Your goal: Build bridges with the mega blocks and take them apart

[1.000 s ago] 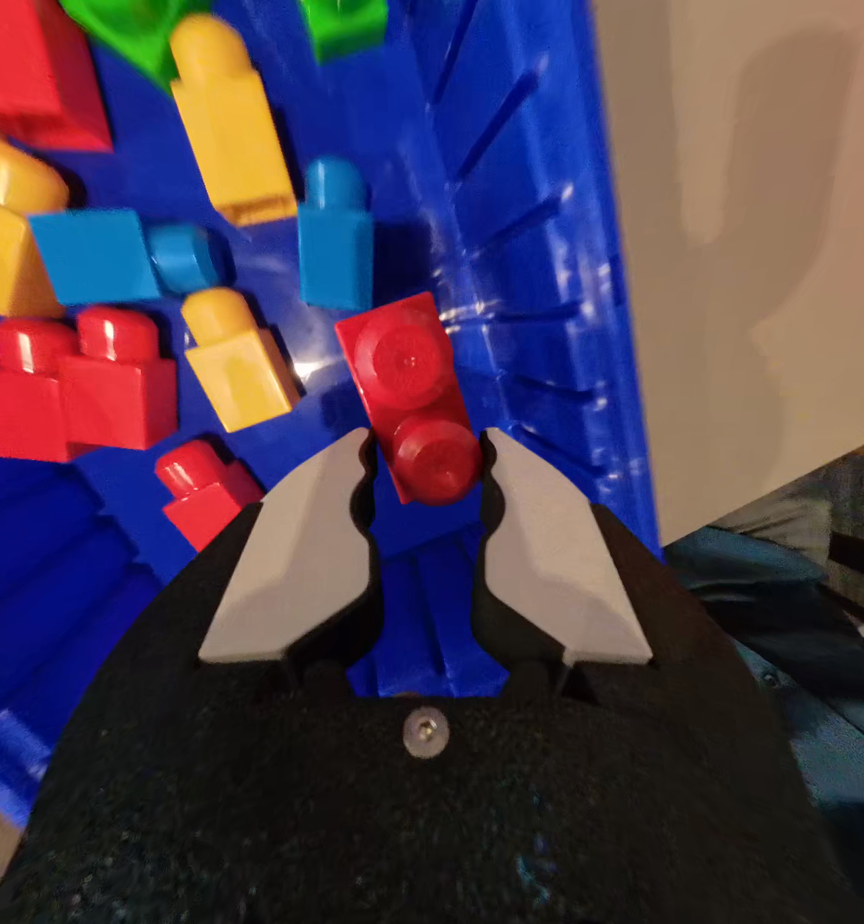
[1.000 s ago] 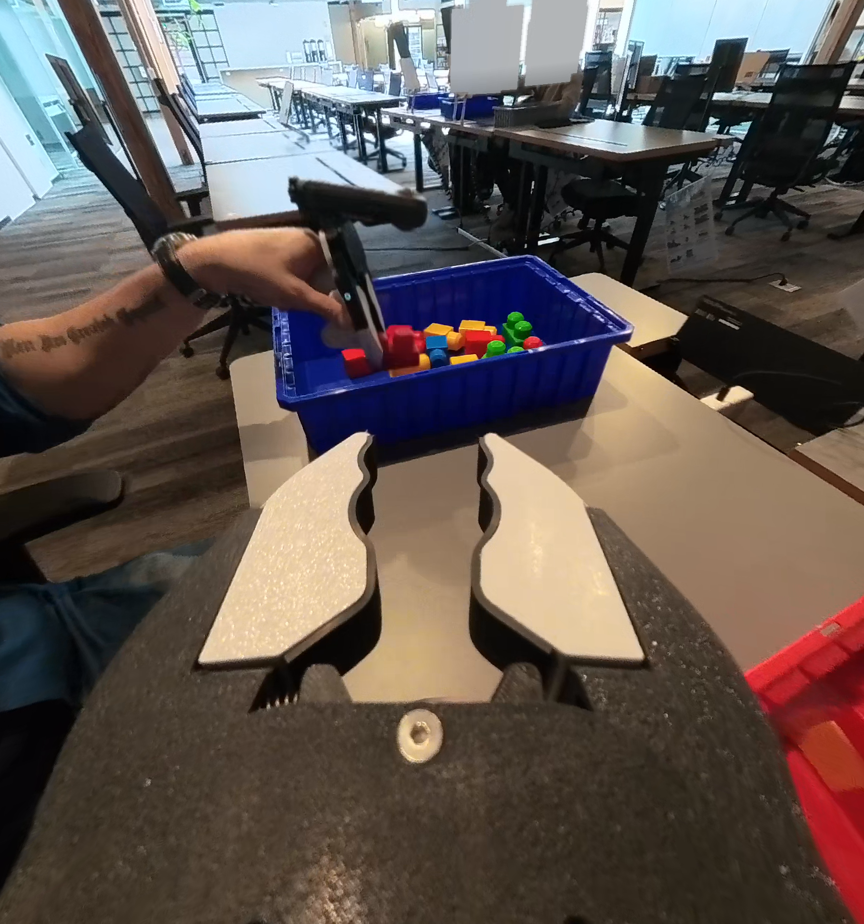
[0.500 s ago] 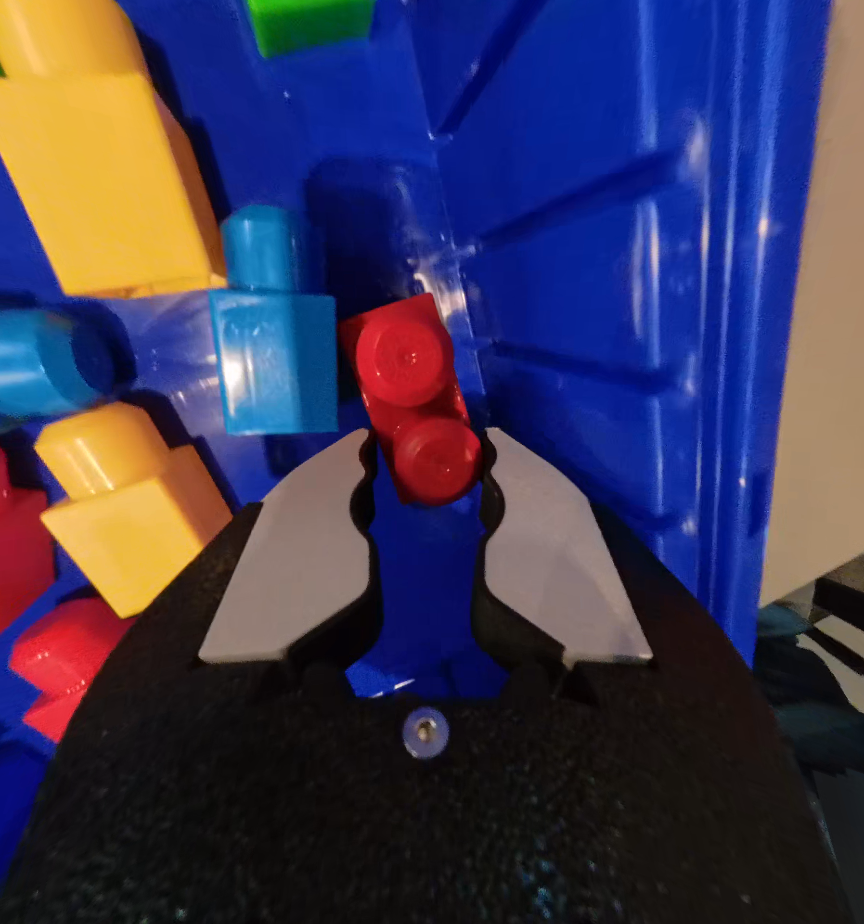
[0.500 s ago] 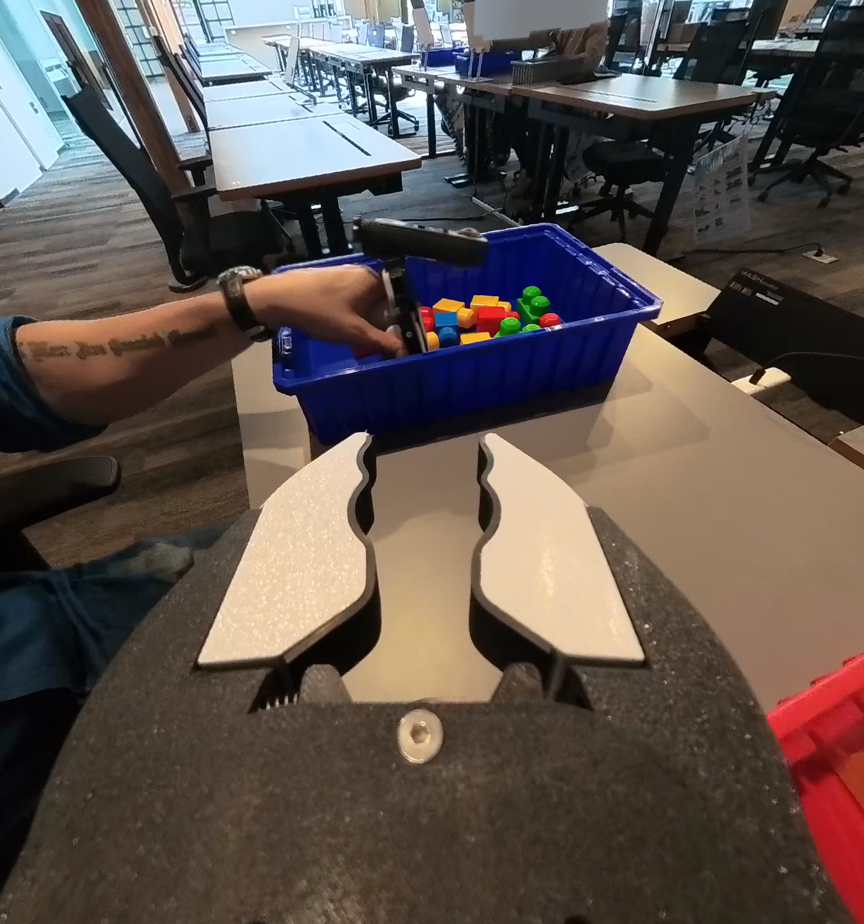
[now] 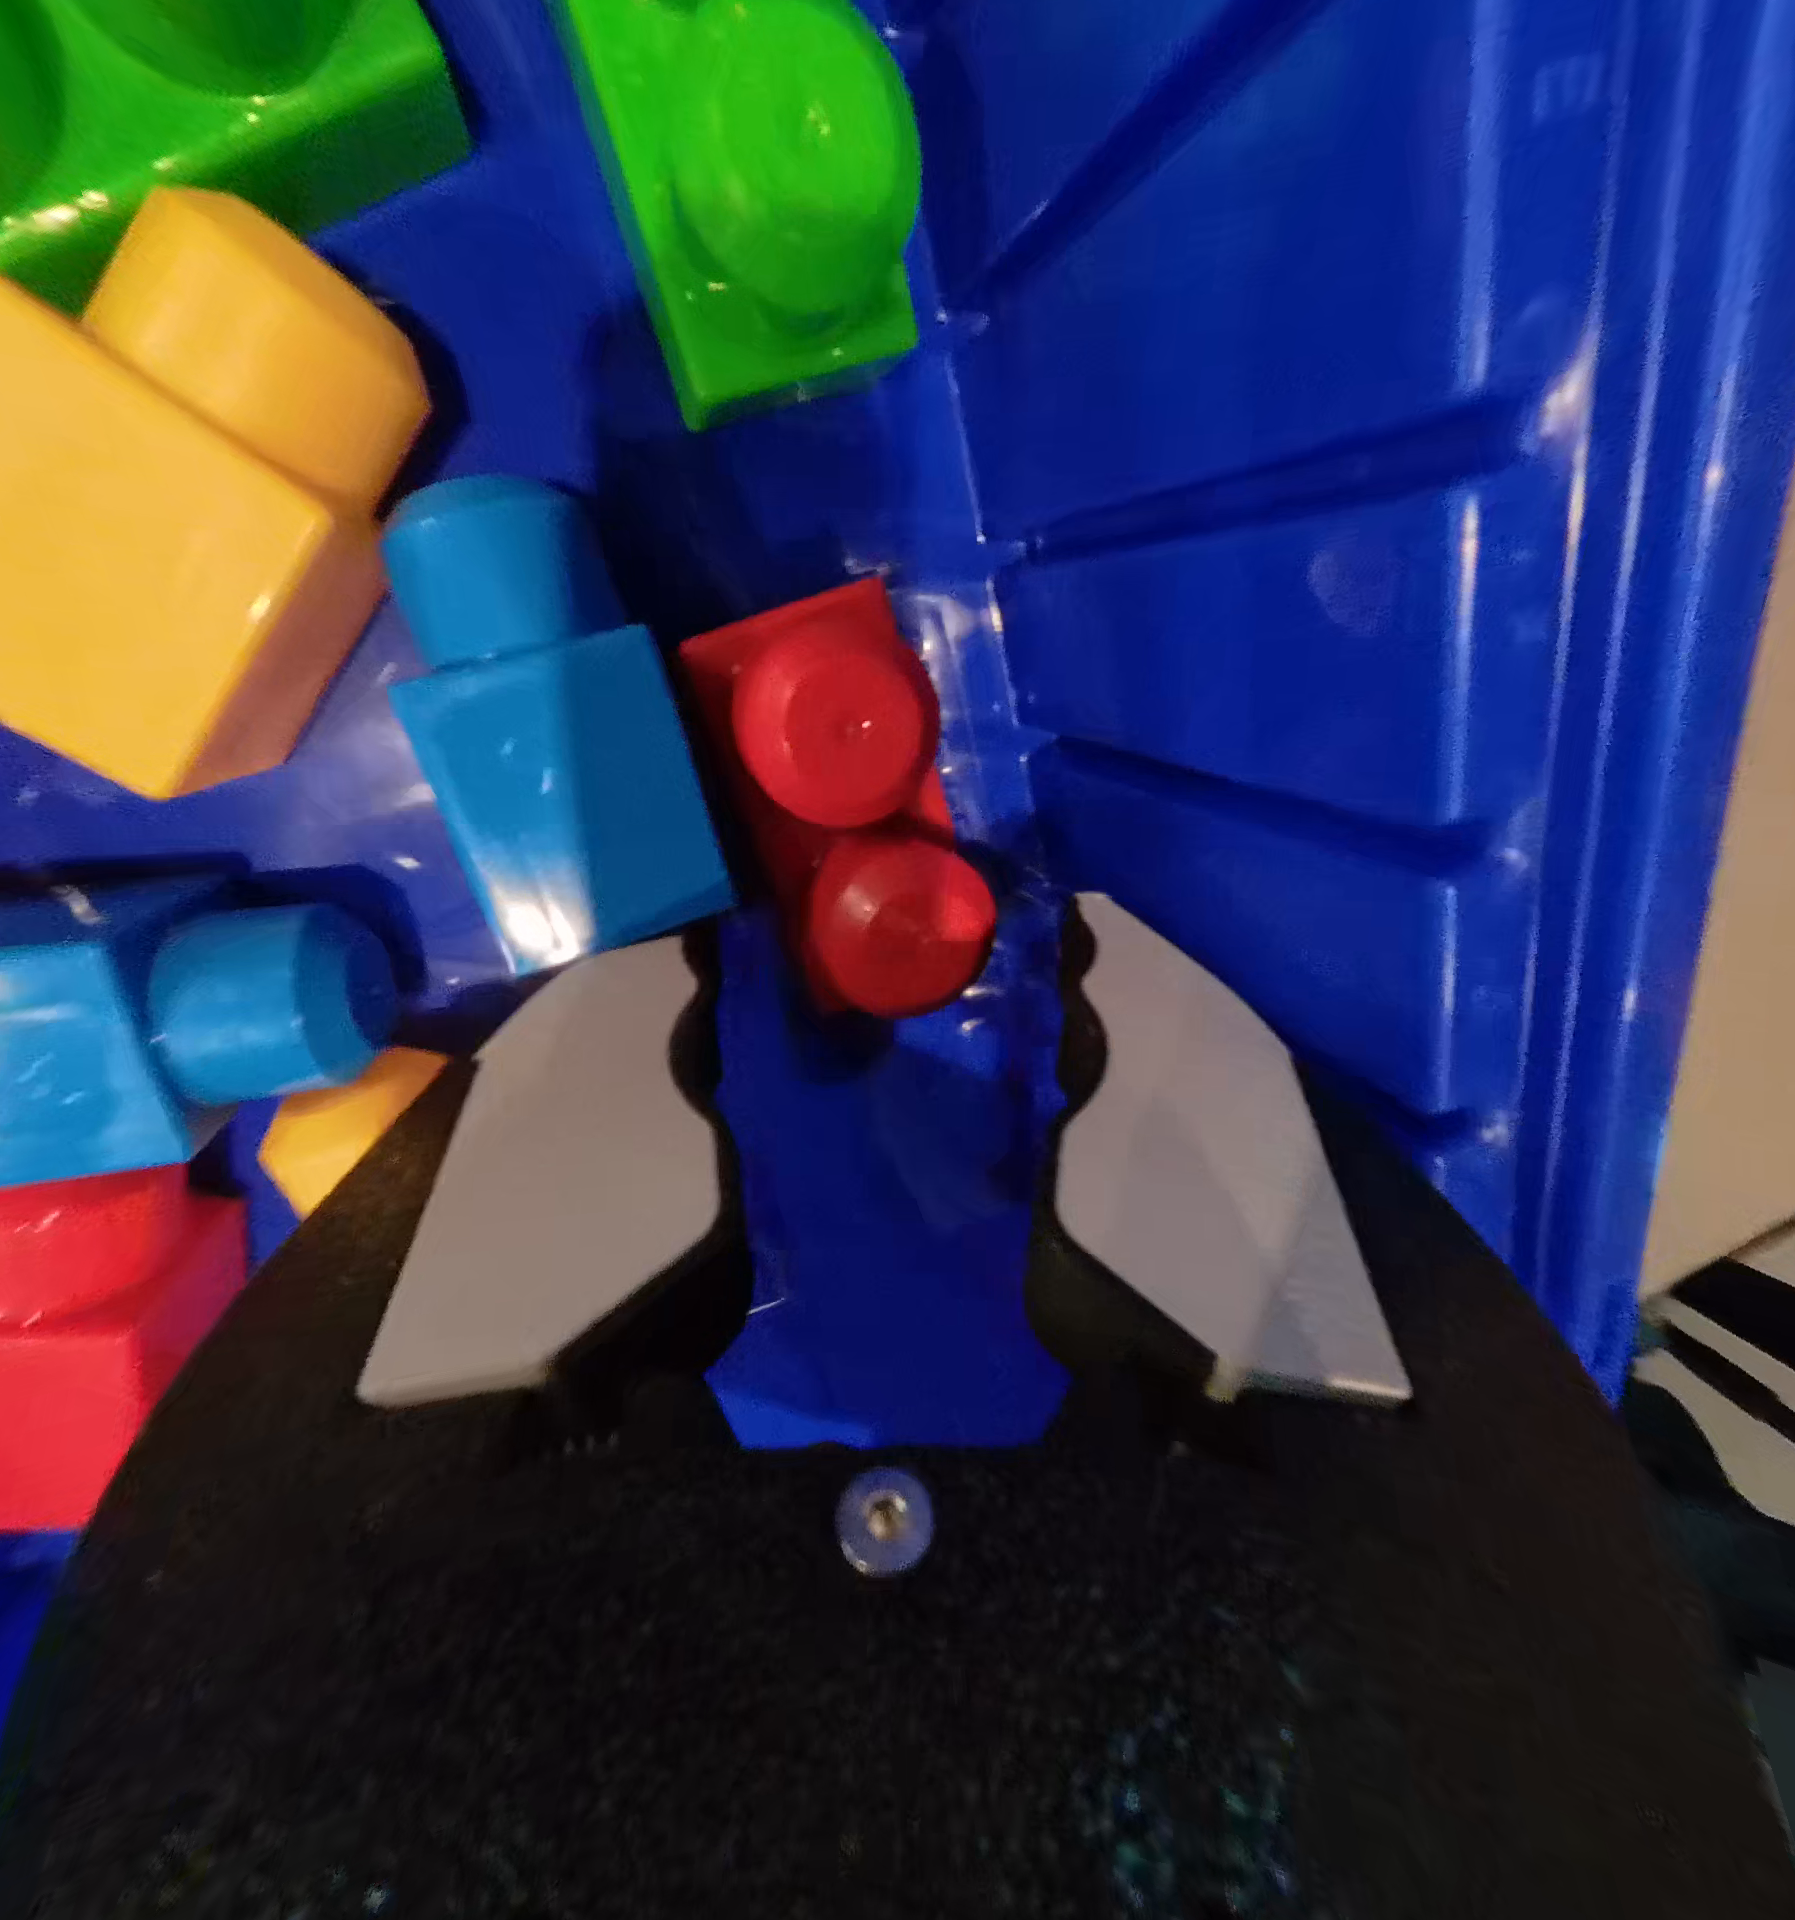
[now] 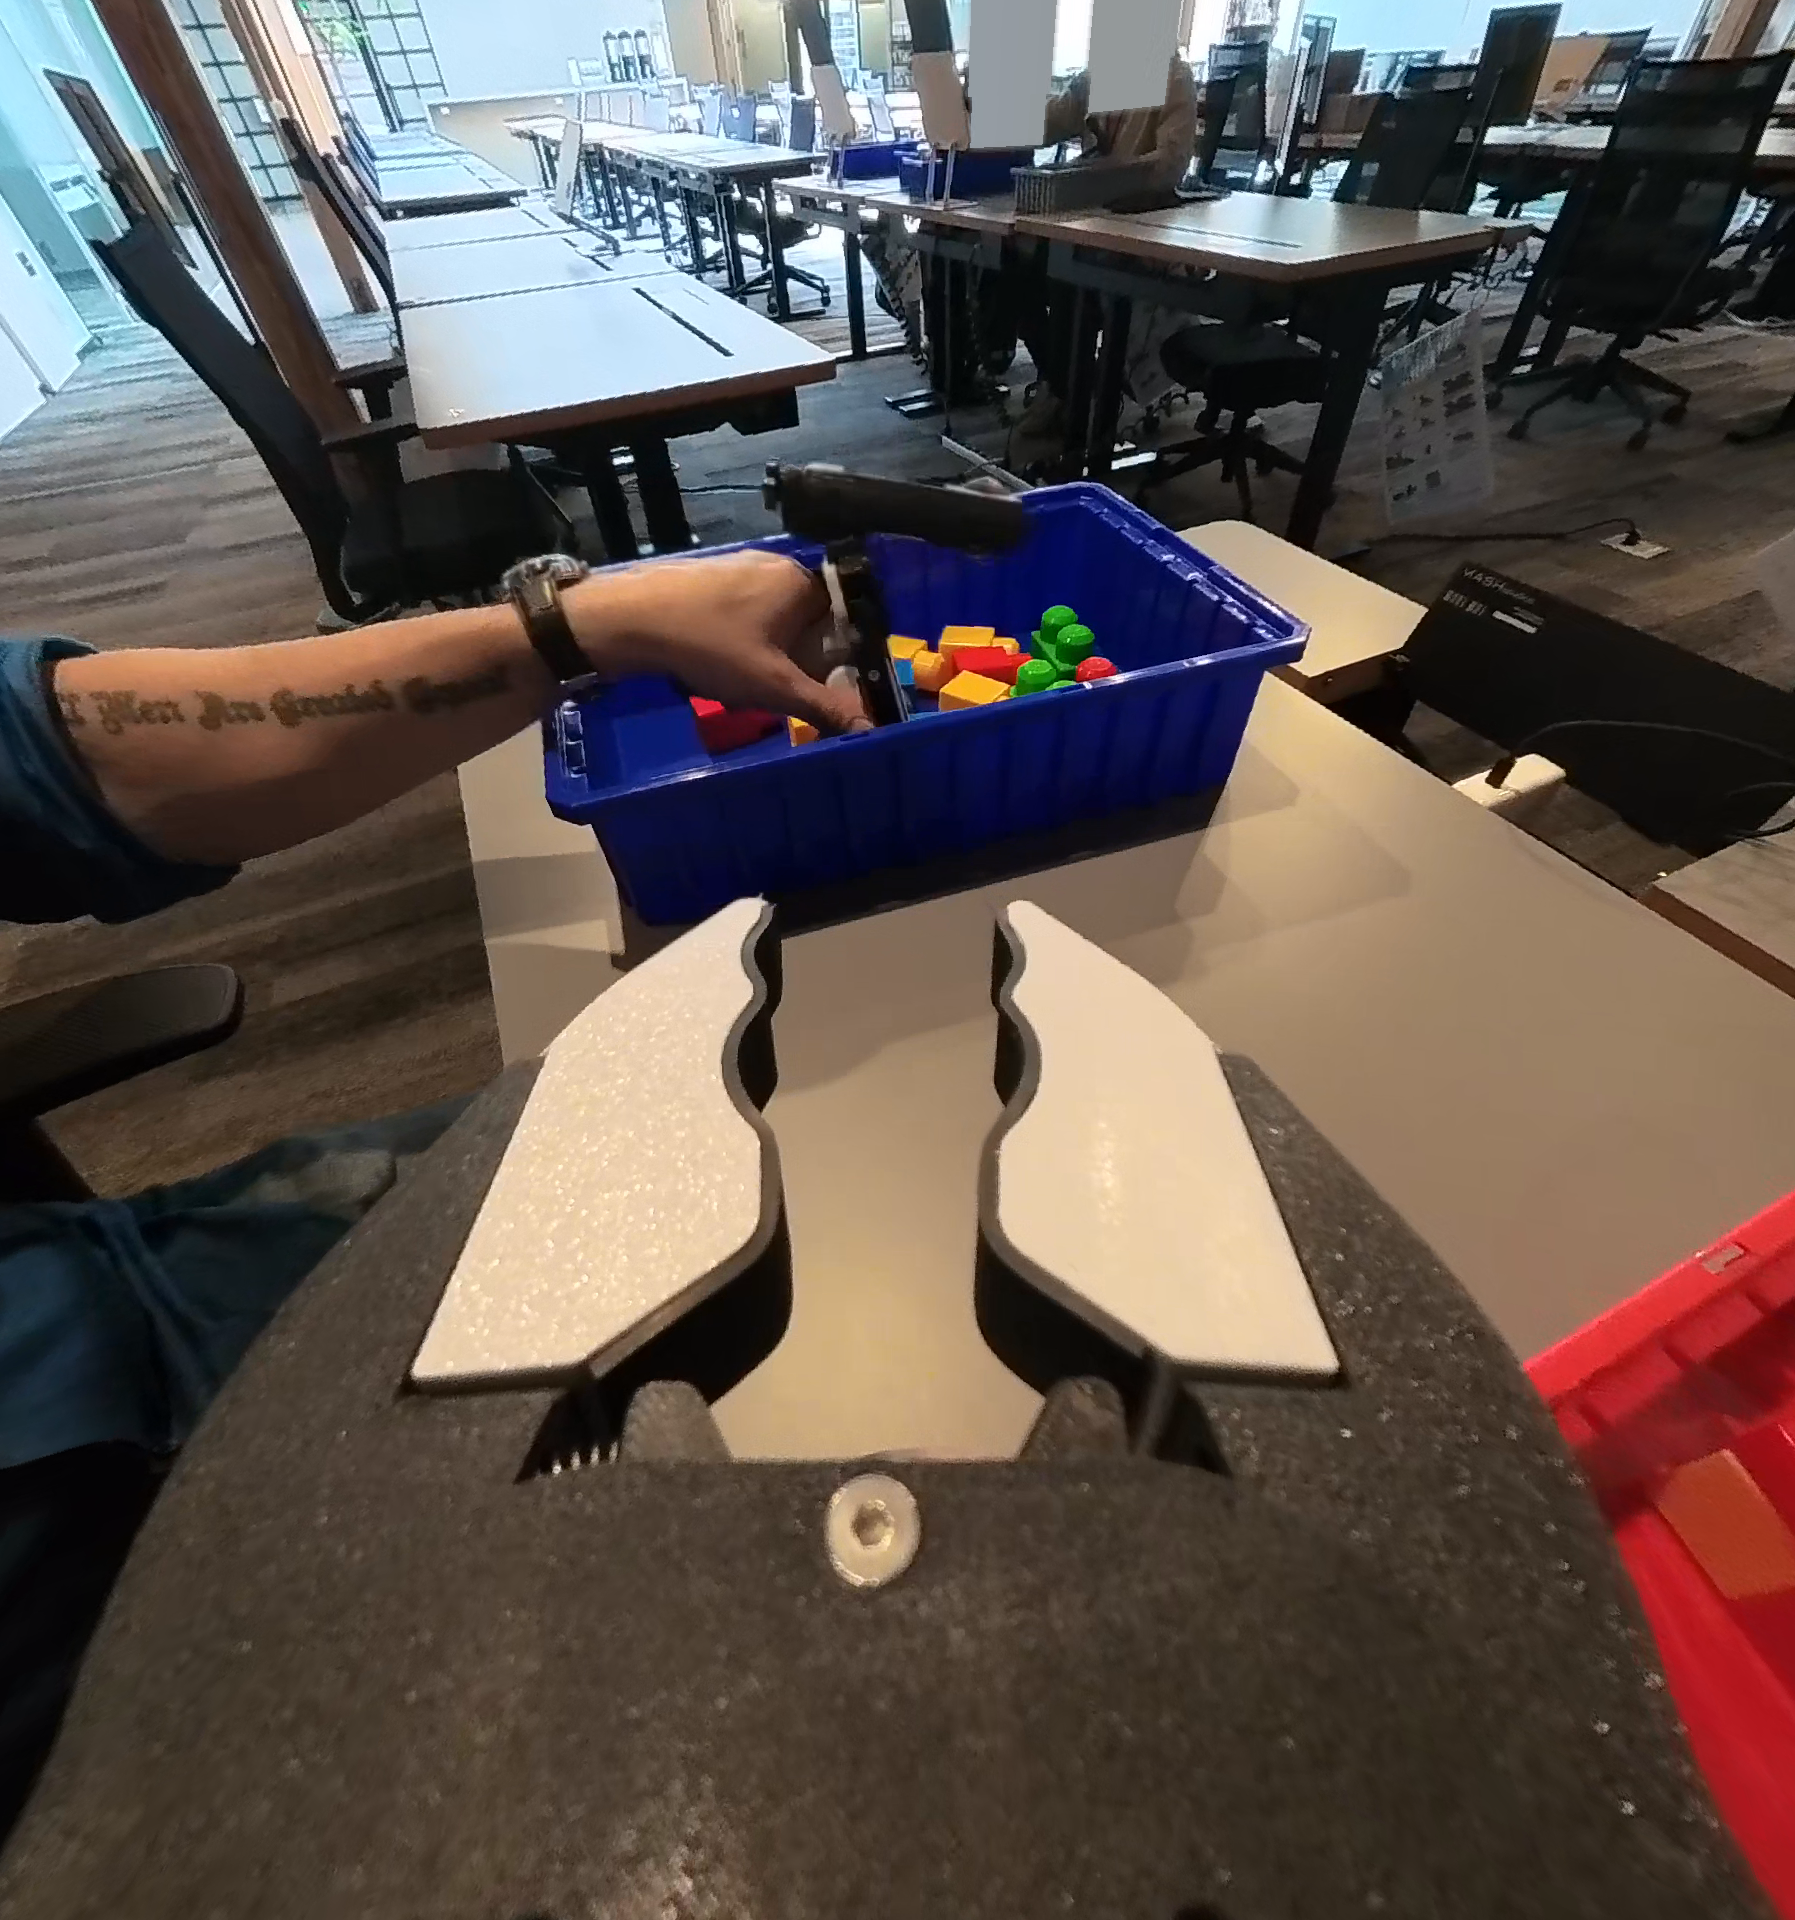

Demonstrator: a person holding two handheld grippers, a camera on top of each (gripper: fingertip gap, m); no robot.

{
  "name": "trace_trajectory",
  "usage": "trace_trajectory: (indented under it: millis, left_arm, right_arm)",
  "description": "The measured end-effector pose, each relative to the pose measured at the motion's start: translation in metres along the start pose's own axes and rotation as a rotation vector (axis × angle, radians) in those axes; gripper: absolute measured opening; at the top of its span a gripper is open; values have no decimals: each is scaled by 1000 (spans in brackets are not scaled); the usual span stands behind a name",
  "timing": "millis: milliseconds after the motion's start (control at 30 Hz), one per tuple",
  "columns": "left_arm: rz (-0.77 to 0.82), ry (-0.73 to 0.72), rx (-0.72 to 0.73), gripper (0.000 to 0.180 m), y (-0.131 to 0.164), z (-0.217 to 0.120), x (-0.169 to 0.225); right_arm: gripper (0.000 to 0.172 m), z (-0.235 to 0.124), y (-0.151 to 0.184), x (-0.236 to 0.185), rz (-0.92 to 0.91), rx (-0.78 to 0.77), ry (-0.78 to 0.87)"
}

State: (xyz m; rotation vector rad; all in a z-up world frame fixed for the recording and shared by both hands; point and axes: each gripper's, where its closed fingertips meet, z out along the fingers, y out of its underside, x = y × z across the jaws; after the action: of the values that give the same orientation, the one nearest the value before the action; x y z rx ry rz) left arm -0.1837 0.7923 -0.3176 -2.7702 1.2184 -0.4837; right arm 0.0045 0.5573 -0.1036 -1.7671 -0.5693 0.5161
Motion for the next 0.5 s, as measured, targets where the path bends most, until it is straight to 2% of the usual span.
trace_trajectory:
  millis: [67, 233, 400, 500]
  left_arm:
    - [19, -26, 32, 77, -1, -10, -3]
    - [38, 21, 121, 81, -5, -51, 8]
    - [64, 57, 220, 76, 3, -94, 29]
    - [121, 104, 311, 62, 11, -112, 60]
  right_arm:
    - [38, -2, -1, 1, 0, 4, 4]
    - [38, -7, -4, 3, -4, 16, 16]
    - [38, -13, -7, 6, -2, 27, 32]
    - [38, -18, -7, 9, -5, 27, 47]
